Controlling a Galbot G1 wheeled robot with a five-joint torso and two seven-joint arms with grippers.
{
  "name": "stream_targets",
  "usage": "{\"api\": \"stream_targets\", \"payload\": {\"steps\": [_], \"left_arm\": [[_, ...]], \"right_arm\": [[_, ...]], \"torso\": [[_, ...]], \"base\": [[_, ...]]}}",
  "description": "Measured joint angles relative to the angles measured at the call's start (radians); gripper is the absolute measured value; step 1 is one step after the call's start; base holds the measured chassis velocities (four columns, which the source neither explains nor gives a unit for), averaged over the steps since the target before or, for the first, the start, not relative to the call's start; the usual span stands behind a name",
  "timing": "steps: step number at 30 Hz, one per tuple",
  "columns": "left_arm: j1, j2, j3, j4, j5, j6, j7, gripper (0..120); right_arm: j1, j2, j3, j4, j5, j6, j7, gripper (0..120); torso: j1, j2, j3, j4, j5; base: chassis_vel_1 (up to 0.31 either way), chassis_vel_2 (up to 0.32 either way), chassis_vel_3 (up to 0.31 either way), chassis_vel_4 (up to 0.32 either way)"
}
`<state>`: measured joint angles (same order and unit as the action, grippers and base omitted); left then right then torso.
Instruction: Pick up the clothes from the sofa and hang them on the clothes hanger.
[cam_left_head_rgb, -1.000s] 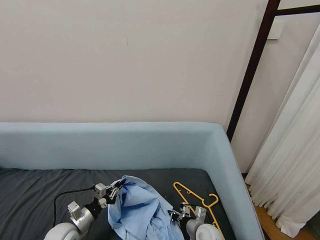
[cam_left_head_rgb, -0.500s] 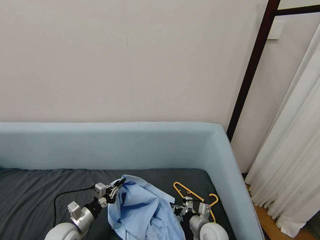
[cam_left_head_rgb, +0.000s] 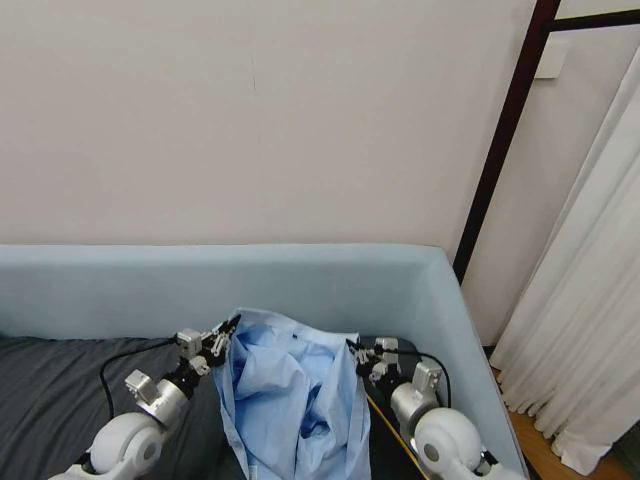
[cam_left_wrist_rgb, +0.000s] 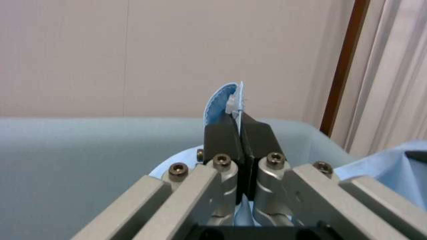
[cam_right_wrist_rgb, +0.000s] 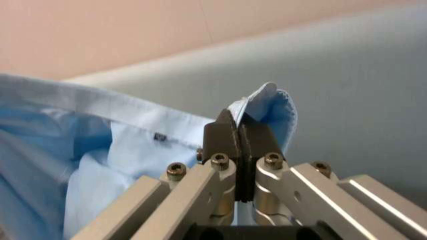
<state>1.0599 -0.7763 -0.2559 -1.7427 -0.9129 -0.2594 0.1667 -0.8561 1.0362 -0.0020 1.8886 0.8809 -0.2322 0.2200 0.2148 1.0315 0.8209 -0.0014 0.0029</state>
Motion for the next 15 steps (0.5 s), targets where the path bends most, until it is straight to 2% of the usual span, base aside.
{"api": "stream_targets", "payload": {"steps": [4, 7, 10, 12, 15], "left_arm": [[-0.099, 0.051, 0.025, -0.023, -0.056, 0.029, -0.045, 0], [-0.146, 0.069, 0.041, -0.017, -0.077, 0.041, -0.061, 0], [-0.263, 0.106, 0.075, 0.025, -0.118, 0.072, -0.093, 0], [-0.3, 0.113, 0.087, 0.04, -0.127, 0.078, -0.1, 0], [-0.388, 0.13, 0.12, 0.075, -0.149, 0.105, -0.121, 0]], "right_arm": [[0.197, -0.037, -0.067, -0.014, 0.031, -0.003, 0.034, 0], [0.265, -0.043, -0.103, -0.04, 0.052, -0.003, 0.047, 0], [0.417, -0.049, -0.163, -0.113, 0.089, 0.002, 0.066, 0], [0.462, -0.048, -0.178, -0.136, 0.092, 0.007, 0.067, 0], [0.6, -0.02, -0.228, -0.222, 0.104, 0.025, 0.067, 0]], "torso": [[0.0, 0.0, 0.0, 0.0002, -0.0001], [0.0, 0.0, 0.0, 0.0002, -0.0001], [0.0, 0.0, 0.0, 0.0001, -0.0002], [0.0, 0.0, 0.0, -0.0001, -0.0001], [0.0, 0.0, 0.0, 0.0, -0.0004]], "base": [[0.0, 0.0, 0.0, 0.0], [0.0, 0.0, 0.0, 0.0], [0.0, 0.0, 0.0, 0.0], [0.0, 0.0, 0.0, 0.0], [0.0, 0.0, 0.0, 0.0]]}}
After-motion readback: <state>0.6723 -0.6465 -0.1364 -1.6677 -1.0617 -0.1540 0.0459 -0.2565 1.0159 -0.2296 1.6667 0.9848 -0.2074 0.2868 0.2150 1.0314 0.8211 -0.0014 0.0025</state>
